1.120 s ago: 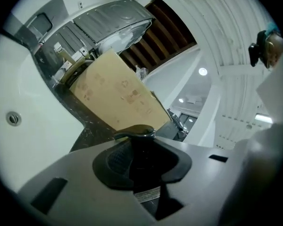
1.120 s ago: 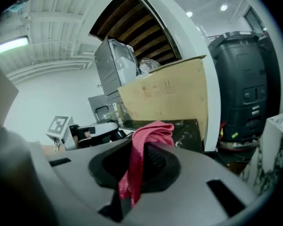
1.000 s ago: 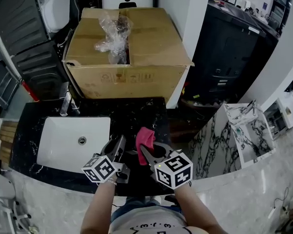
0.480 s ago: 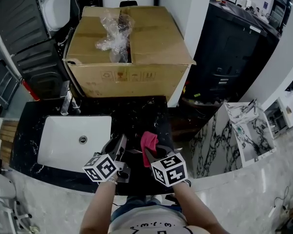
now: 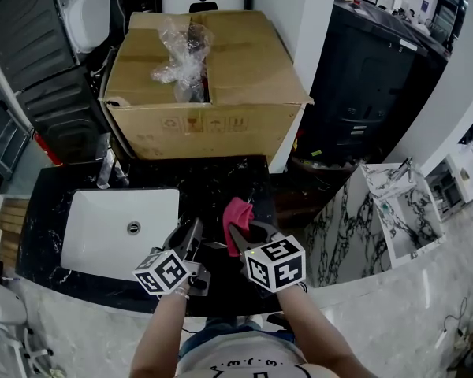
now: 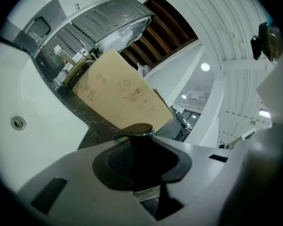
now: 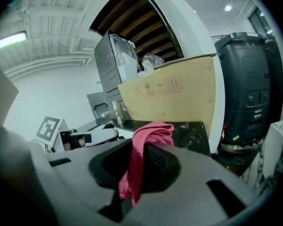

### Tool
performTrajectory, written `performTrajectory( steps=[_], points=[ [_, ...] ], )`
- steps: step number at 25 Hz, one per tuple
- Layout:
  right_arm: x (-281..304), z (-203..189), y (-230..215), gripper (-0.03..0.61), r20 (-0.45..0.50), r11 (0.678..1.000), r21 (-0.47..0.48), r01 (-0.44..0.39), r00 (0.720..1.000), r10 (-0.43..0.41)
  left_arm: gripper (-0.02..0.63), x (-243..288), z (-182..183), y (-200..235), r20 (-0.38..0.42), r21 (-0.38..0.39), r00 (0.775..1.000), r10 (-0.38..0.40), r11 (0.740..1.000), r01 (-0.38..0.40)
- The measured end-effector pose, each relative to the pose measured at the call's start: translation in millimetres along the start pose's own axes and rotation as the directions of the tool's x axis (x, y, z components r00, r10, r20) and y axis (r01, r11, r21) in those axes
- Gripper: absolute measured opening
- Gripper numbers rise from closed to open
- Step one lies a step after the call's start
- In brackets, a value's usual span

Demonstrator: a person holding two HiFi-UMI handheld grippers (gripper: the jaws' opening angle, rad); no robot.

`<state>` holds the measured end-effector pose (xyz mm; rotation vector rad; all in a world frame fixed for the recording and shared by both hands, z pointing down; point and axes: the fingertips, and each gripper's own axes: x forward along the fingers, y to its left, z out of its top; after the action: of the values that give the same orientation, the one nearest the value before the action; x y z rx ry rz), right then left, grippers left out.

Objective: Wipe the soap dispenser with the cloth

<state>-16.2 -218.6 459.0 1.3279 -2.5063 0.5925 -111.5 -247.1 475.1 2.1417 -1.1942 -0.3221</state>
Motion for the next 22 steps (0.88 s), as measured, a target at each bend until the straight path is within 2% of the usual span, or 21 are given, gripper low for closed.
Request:
performTrajectory(
  steps=[4, 8, 13, 16, 18, 20, 22],
  points=[
    [24.0, 21.2, 12.8, 0.049, 0.021, 0.998, -0.040, -0.055, 0.998, 0.056, 0.106, 0.9, -0.8, -3.3, -0.011, 0.019, 1.000, -0.003, 1.000, 0.003],
    [36.9, 15.4, 2.6, 0.049, -0.005, 0.998, -0.047, -0.030, 1.000, 0.030, 0.106, 1.5, -1.1, -4.1, -0.014, 0.031, 1.000, -0.002, 1.000, 0.002],
    [27.7, -10.6, -29.5, 0.049, -0.062, 0.997, 0.003, 0.071, 0.996, -0.070, 0.106, 1.6, -0.9, -6.6, -0.014, 0.053, 1.000, -0.004, 0.999, 0.005],
    [20.8, -30.1, -45.5, 0.049, -0.122, 0.991, -0.011, 0.133, 0.984, -0.133, 0.106, 4.0, -1.5, -13.4, -0.027, 0.104, 1.000, -0.017, 0.994, 0.019],
    [15.5, -37.6, -52.0, 0.049, -0.152, 0.986, -0.035, 0.165, 0.974, -0.168, 0.106, 7.6, -3.3, -19.5, -0.058, 0.153, 0.997, -0.041, 0.987, 0.049],
    [5.8, -38.4, -56.9, 0.049, -0.142, 0.982, -0.024, 0.188, 0.972, -0.189, 0.106, 12.6, -7.0, -27.5, -0.113, 0.215, 0.990, -0.087, 0.970, 0.110],
    [-6.4, -35.4, -60.5, 0.049, -0.109, 0.980, 0.005, 0.197, 0.975, -0.195, 0.106, 18.1, -10.9, -37.7, -0.189, 0.298, 0.971, -0.148, 0.933, 0.200]
  ],
)
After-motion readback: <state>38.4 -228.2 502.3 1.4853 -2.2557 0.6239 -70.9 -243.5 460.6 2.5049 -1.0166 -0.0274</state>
